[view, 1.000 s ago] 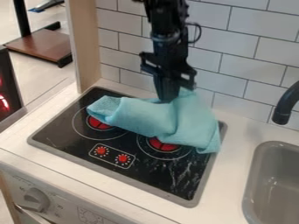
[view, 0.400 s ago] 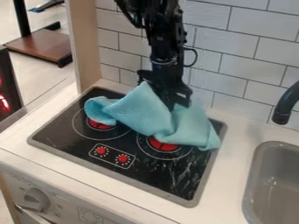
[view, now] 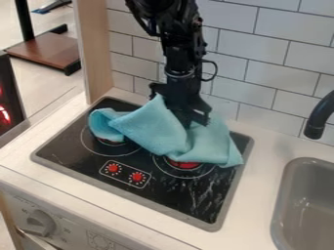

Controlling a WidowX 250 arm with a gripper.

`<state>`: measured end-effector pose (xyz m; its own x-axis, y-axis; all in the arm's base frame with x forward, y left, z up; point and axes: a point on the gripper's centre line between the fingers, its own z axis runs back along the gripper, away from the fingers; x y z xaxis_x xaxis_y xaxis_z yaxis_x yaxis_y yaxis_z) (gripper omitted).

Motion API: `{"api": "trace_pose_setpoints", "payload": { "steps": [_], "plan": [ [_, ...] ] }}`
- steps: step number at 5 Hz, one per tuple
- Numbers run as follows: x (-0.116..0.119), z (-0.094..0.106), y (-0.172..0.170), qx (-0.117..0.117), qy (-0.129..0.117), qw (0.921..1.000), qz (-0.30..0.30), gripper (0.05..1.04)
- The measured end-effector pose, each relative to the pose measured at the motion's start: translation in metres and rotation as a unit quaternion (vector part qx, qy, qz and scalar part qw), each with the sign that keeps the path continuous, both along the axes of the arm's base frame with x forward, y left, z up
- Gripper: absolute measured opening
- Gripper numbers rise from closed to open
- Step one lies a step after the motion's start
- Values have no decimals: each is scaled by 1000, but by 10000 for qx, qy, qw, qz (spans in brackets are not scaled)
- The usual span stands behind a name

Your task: Fold the cloth from bottom right to top

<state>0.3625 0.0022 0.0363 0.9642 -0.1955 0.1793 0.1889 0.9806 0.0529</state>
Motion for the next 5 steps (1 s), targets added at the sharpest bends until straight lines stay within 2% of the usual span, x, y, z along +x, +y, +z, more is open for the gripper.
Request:
{"api": "trace_pose_setpoints", "payload": {
  "steps": [1, 3, 4, 5],
  "plan": [
    [-4, 2, 1, 12, 5, 10000, 84, 456],
    [-7, 8, 4, 126, -43, 9997, 196, 992],
    [-9, 11, 4, 123, -44, 9997, 221, 1011],
    [-9, 23, 4, 102, -150, 9996, 220, 1003]
  ]
}}
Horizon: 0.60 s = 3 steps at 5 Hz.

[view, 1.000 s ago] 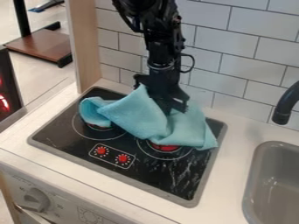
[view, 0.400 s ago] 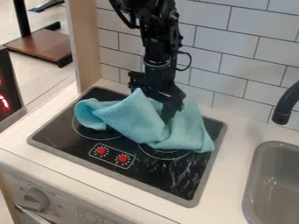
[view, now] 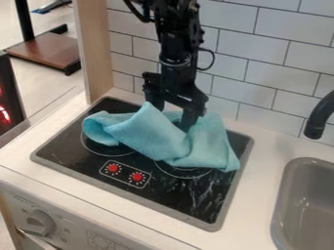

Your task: Fold the cloth from bottom right to top

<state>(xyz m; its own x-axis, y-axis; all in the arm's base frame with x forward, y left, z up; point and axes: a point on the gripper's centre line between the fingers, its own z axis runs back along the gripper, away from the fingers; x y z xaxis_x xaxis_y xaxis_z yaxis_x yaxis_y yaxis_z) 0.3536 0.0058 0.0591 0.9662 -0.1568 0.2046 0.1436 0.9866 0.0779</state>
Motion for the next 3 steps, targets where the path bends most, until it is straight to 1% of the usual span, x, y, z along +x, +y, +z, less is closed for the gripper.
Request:
{"api": "trace_pose_setpoints", "payload": {
  "steps": [1, 2, 3],
  "plan": [
    [-5, 8, 0, 32, 51, 10000, 6, 998],
    [-8, 42, -2, 15, -239, 9997, -19, 998],
    [-18, 82, -4, -49, -635, 9980, -27, 998]
  ]
}}
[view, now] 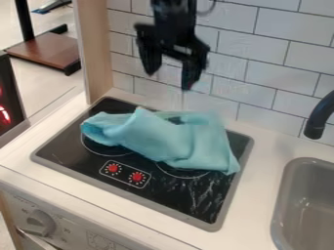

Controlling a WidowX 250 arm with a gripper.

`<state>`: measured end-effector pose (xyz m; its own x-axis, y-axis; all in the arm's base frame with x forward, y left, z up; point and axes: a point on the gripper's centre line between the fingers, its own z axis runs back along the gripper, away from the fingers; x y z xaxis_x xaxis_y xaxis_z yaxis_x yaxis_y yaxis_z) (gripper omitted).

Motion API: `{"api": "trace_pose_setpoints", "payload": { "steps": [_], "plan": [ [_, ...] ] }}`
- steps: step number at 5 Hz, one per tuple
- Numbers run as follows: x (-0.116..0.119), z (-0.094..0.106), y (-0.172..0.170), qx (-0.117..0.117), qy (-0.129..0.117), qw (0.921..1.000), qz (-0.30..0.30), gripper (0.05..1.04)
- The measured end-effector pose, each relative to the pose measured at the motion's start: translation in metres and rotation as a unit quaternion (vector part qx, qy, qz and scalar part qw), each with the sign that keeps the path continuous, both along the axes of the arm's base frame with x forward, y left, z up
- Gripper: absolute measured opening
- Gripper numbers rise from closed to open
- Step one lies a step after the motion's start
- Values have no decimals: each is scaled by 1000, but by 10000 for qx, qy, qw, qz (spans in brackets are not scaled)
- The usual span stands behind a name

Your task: Fold the cloth from bottom right to top

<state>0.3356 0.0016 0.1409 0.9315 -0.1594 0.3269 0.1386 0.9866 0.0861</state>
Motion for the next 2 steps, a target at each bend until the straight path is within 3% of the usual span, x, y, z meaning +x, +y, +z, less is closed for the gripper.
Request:
{"api": "trace_pose_setpoints", "payload": {
  "steps": [1, 2],
  "plan": [
    [-14, 18, 0, -26, -137, 9999, -5, 998],
    [-18, 22, -3, -157, -109, 9998, -114, 998]
  ]
}}
